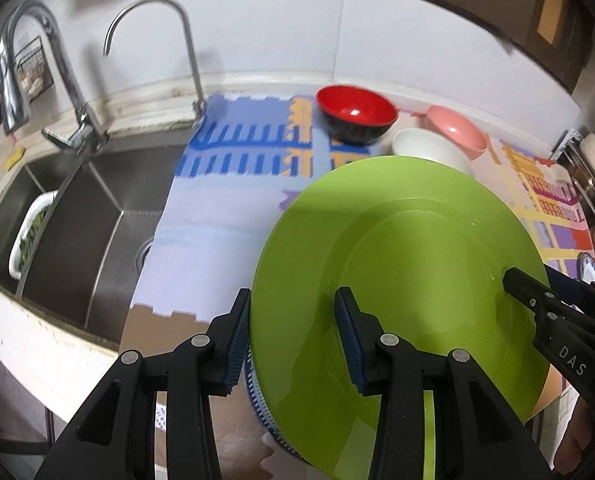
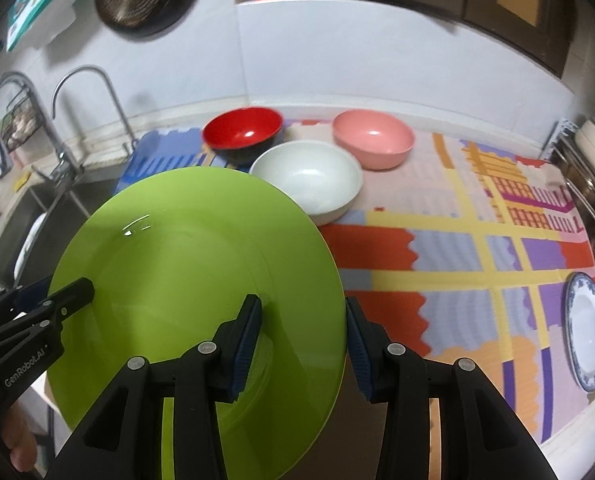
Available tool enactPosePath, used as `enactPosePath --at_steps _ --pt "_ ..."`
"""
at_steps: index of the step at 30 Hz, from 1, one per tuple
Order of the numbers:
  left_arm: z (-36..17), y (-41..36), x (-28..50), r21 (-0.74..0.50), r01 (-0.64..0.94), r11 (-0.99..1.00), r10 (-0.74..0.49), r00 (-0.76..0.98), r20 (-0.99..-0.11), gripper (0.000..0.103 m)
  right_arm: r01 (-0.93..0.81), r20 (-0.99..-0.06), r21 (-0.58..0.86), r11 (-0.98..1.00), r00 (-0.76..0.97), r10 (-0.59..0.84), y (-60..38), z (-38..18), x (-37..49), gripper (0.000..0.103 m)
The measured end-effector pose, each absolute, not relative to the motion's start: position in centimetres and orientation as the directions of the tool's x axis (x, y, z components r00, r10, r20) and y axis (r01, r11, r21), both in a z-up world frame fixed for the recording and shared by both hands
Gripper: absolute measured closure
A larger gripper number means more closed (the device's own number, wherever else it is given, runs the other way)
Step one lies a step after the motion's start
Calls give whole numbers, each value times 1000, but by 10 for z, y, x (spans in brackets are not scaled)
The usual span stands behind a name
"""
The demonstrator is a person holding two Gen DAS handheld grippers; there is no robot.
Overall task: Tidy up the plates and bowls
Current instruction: 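Lift the green plate with both grippers and carry it over the blue-and-white plate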
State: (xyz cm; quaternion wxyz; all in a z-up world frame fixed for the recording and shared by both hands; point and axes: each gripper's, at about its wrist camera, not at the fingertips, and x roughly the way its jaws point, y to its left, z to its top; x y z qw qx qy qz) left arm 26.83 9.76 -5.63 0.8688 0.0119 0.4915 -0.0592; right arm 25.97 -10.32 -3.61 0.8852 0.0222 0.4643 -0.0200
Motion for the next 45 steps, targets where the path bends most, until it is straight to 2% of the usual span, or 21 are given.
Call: enactPosePath --at_steps 22,41,45 --pt "-121 106 272 -17 81 997 -46 375 -926 62 15 -918 49 999 396 39 -87 -109 270 61" --pt "-134 107 275 -3 119 993 -45 350 -936 62 -10 -936 12 1000 353 15 -79 -125 273 60" --pt "-131 107 273 -5 133 991 -52 356 -933 59 -18 -933 8 1000 360 13 -80 -124 273 60"
